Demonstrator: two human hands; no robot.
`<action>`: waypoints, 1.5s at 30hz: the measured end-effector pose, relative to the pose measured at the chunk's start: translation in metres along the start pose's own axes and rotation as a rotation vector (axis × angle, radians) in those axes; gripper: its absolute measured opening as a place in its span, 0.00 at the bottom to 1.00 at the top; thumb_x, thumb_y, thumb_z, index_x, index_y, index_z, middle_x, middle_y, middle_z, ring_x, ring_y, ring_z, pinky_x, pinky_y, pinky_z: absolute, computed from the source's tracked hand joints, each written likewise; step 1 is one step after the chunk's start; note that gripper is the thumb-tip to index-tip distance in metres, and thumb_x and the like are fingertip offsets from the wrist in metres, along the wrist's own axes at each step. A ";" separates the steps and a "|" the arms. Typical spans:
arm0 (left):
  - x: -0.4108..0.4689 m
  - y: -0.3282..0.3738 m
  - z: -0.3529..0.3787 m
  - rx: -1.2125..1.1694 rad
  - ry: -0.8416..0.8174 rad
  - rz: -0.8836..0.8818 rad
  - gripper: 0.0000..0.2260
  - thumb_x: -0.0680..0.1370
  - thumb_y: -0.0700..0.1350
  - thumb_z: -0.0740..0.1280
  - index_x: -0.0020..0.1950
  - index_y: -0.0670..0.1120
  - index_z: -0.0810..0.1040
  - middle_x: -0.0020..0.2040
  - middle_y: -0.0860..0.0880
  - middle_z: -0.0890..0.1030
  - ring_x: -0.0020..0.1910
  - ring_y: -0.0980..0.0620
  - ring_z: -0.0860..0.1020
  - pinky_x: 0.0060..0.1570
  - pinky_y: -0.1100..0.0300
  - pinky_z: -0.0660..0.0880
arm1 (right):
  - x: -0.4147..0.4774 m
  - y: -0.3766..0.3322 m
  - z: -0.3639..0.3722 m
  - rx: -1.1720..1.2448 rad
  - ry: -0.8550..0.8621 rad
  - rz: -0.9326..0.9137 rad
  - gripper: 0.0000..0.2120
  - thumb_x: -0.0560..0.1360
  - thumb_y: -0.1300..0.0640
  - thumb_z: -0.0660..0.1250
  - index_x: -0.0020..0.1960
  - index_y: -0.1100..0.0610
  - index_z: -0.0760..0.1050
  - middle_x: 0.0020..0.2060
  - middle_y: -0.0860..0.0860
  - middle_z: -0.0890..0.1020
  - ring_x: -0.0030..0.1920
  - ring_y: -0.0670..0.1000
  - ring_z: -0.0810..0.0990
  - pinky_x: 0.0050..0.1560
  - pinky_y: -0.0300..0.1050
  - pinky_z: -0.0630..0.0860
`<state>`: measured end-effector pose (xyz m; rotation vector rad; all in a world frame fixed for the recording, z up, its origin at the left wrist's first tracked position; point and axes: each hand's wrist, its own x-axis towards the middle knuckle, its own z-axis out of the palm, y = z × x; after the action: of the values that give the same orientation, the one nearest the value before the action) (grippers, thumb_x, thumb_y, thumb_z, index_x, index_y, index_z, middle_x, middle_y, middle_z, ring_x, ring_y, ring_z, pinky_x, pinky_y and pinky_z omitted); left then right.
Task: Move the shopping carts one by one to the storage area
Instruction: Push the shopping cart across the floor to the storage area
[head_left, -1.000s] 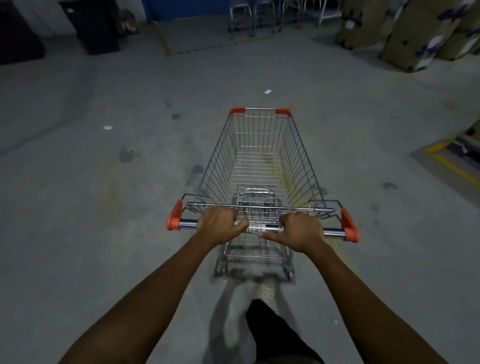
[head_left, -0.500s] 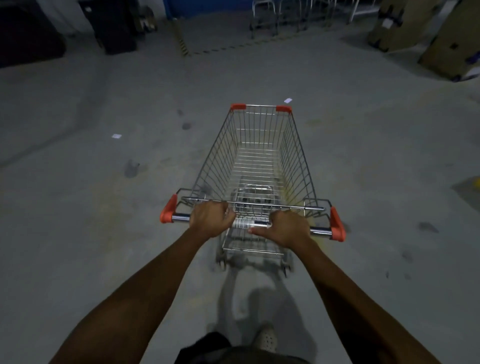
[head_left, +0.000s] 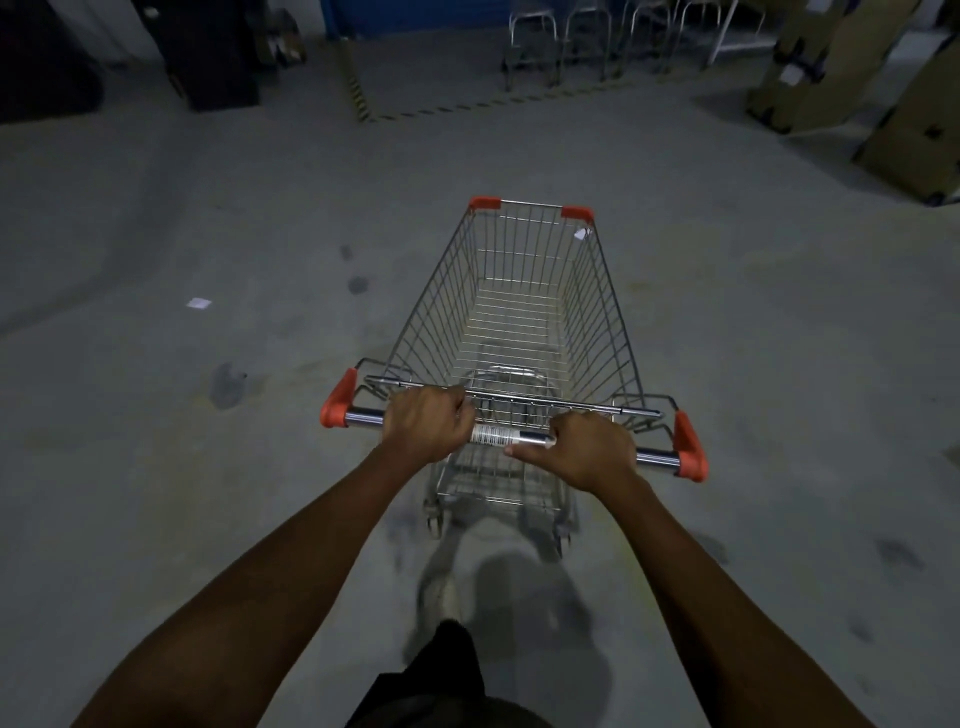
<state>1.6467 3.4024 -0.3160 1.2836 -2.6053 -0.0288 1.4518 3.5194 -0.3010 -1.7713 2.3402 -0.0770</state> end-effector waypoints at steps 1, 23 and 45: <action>0.025 -0.007 0.004 -0.015 -0.006 0.000 0.19 0.76 0.53 0.55 0.43 0.43 0.81 0.36 0.40 0.83 0.35 0.39 0.81 0.36 0.55 0.72 | 0.025 0.001 -0.004 0.006 0.006 0.014 0.39 0.60 0.14 0.52 0.37 0.50 0.75 0.38 0.48 0.82 0.43 0.51 0.81 0.45 0.46 0.77; 0.563 -0.134 0.109 -0.035 0.074 0.011 0.22 0.76 0.55 0.52 0.38 0.45 0.80 0.35 0.42 0.83 0.34 0.40 0.81 0.34 0.56 0.68 | 0.568 0.092 -0.074 0.033 0.052 -0.022 0.40 0.64 0.15 0.49 0.39 0.51 0.74 0.35 0.46 0.79 0.37 0.49 0.78 0.42 0.44 0.77; 1.042 -0.228 0.209 -0.007 0.172 -0.207 0.18 0.76 0.51 0.56 0.32 0.45 0.77 0.25 0.46 0.76 0.23 0.47 0.75 0.31 0.62 0.60 | 1.097 0.187 -0.163 -0.014 0.024 -0.168 0.44 0.59 0.13 0.42 0.38 0.50 0.74 0.32 0.45 0.77 0.34 0.47 0.77 0.34 0.39 0.71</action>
<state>1.1672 2.4275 -0.3360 1.4786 -2.3201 0.0356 0.9593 2.5081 -0.3169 -1.9816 2.2079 -0.1082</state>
